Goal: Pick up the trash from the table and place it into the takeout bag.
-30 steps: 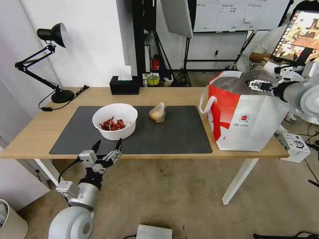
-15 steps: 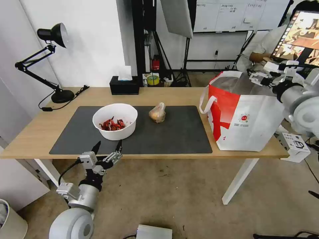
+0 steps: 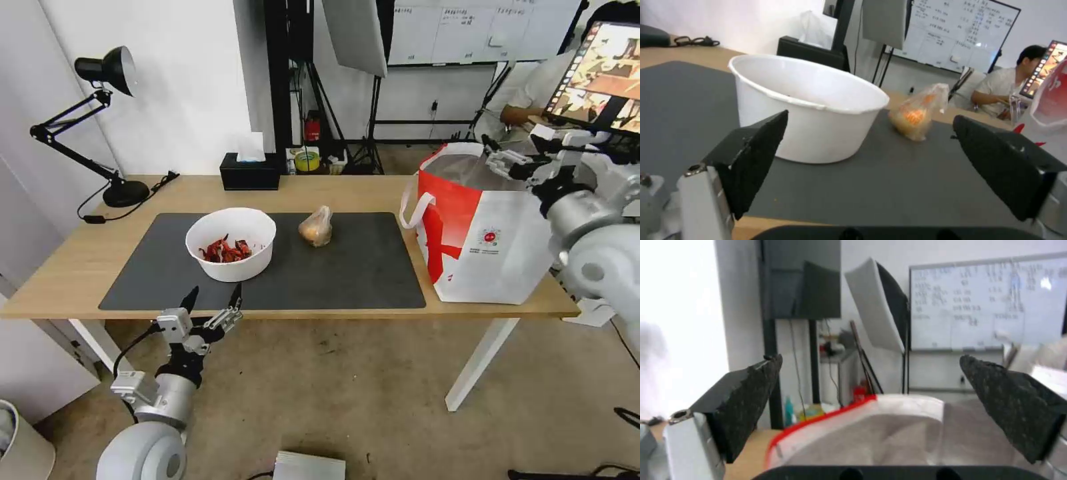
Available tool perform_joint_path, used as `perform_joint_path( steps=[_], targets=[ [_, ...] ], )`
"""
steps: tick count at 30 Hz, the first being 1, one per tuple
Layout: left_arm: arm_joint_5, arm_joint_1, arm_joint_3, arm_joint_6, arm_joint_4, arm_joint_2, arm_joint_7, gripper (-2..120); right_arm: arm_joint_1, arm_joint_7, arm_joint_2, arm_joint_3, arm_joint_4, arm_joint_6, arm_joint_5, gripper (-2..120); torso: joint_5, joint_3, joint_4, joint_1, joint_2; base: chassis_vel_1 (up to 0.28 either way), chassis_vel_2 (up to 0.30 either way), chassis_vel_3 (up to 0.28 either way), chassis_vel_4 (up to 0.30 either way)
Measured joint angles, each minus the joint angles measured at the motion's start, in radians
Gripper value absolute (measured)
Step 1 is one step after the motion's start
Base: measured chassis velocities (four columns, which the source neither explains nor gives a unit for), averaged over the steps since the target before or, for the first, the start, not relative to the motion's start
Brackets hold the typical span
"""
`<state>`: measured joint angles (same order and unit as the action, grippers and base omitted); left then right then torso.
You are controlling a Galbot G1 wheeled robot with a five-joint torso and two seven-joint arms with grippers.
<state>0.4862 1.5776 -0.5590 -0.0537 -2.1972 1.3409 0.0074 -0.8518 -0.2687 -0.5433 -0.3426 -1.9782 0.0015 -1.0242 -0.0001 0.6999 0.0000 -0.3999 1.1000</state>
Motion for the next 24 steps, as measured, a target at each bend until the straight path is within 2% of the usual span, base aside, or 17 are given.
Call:
perform_joint_path(
  steps=[9,18,24],
  targets=[
    [-0.01,0.005,0.006,0.001,0.005,0.001,0.0,100,-0.114,0.011,-0.07,-0.073,-0.064,0.069,0.115,100,0.0,0.0,-0.0001,0.0,0.0,0.0,0.0,0.0,0.0],
    [-0.019,0.018,-0.002,0.006,0.003,0.006,0.001,100,-0.171,0.037,-0.121,-0.099,-0.068,0.112,0.23,100,0.0,0.0,0.0003,0.0,0.0,0.0,0.0,0.0,0.0],
    [-0.022,0.022,-0.003,0.012,0.009,0.001,0.001,100,-0.304,0.093,-0.184,-0.185,-0.07,0.157,0.331,100,0.0001,0.0,0.0001,0.0,0.0,0.0,0.0,0.0,0.0]
  ],
)
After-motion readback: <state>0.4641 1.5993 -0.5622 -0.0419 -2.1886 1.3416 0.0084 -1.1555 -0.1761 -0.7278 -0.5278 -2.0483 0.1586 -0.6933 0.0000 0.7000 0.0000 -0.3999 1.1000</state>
